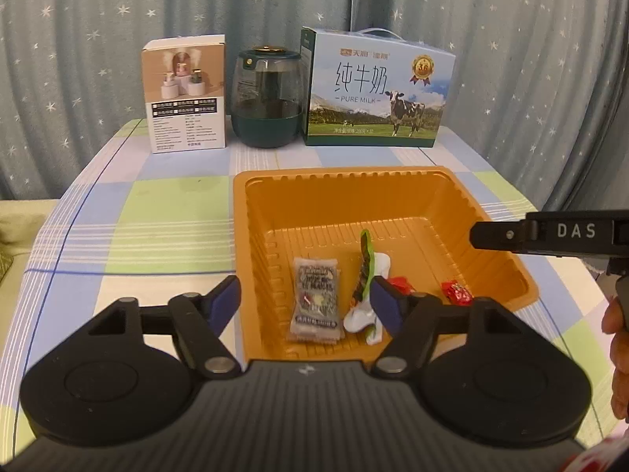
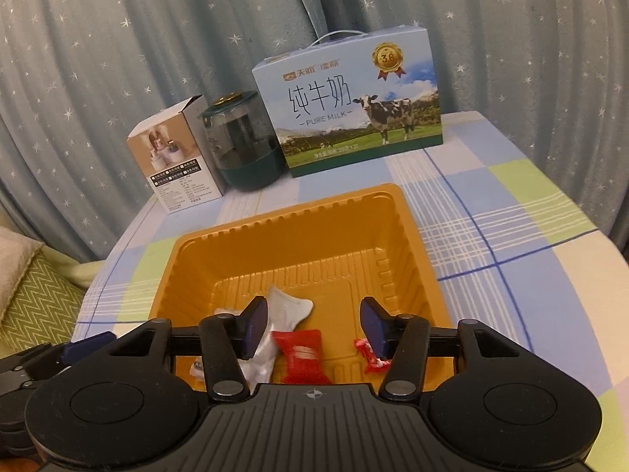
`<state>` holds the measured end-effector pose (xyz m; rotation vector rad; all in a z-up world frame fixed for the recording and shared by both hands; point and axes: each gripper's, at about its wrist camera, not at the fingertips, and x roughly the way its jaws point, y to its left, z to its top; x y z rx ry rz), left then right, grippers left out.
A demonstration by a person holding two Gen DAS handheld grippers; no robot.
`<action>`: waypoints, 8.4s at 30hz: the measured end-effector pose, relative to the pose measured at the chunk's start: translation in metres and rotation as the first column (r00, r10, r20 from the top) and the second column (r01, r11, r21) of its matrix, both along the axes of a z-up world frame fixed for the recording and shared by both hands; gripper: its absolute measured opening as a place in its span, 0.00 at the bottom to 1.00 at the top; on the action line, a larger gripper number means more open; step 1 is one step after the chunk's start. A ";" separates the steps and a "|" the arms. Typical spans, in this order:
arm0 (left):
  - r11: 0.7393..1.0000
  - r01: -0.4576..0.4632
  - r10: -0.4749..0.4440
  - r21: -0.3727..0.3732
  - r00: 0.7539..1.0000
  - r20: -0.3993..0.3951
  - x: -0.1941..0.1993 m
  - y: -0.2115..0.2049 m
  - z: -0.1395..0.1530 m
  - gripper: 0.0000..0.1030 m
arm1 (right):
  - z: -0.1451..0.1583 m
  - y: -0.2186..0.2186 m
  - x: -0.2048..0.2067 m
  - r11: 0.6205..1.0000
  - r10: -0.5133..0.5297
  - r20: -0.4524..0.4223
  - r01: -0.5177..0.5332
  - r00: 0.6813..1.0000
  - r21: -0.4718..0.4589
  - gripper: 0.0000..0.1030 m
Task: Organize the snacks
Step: 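Carry the pouch and red candy into the orange tray and release both, then move both grippers back to the remaining candies and close the left gripper on a red candy, then lift the red-white candy with the left gripper while the right gripper grasps a green-wrapped candy, then carry both candies over the orange tray and open both grippers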
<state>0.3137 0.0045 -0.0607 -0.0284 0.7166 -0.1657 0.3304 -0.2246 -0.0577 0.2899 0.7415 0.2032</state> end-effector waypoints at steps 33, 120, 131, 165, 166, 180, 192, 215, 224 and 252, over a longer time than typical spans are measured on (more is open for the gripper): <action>0.989 -0.149 0.148 -0.020 0.987 -0.064 -0.197 0.011 0.022 0.99 | 0.026 -0.009 -0.224 0.990 -0.025 -0.008 0.024 1.000 -0.137 0.68; 0.997 0.042 -0.035 0.068 0.994 -0.100 -0.175 -0.045 -0.067 0.17 | -0.076 -0.020 -0.181 1.000 -0.009 -0.150 0.009 0.989 0.000 0.46; 0.992 0.069 -0.058 0.109 0.993 -0.102 -0.183 -0.040 -0.080 0.36 | -0.085 0.002 -0.171 0.998 0.017 -0.140 -0.026 0.990 -0.064 0.45; 0.990 0.096 -0.087 0.100 0.993 -0.084 -0.185 -0.039 -0.059 0.18 | -0.059 0.005 -0.195 0.988 0.011 -0.043 -0.018 0.999 -0.154 0.15; 0.991 0.092 -0.084 0.095 0.993 -0.080 -0.185 -0.038 -0.056 0.18 | -0.056 0.005 -0.195 0.988 0.011 -0.039 -0.017 0.999 -0.153 0.15; 0.998 0.062 -0.061 0.032 0.997 -0.050 -0.172 -0.036 -0.019 0.18 | -0.025 0.007 -0.196 0.986 0.031 0.008 -0.029 0.999 -0.161 0.15; 0.999 0.051 -0.051 -0.009 0.998 -0.023 -0.137 -0.034 0.008 0.18 | 0.004 0.005 -0.167 0.987 0.061 0.051 -0.053 0.997 -0.149 0.15; 0.999 0.030 -0.031 0.023 0.999 0.022 0.001 -0.025 0.025 0.18 | 0.014 0.011 -0.029 0.989 0.088 0.049 -0.081 0.995 -0.120 0.15; 0.999 0.036 -0.036 0.033 0.999 0.005 0.027 -0.027 0.015 0.18 | -0.002 0.010 -0.009 0.991 0.076 0.025 -0.073 0.997 -0.114 0.15; 1.000 0.011 -0.011 0.012 1.000 -0.015 0.019 0.004 0.001 0.54 | -0.007 0.008 0.008 0.998 0.062 0.020 -0.061 0.998 -0.016 0.17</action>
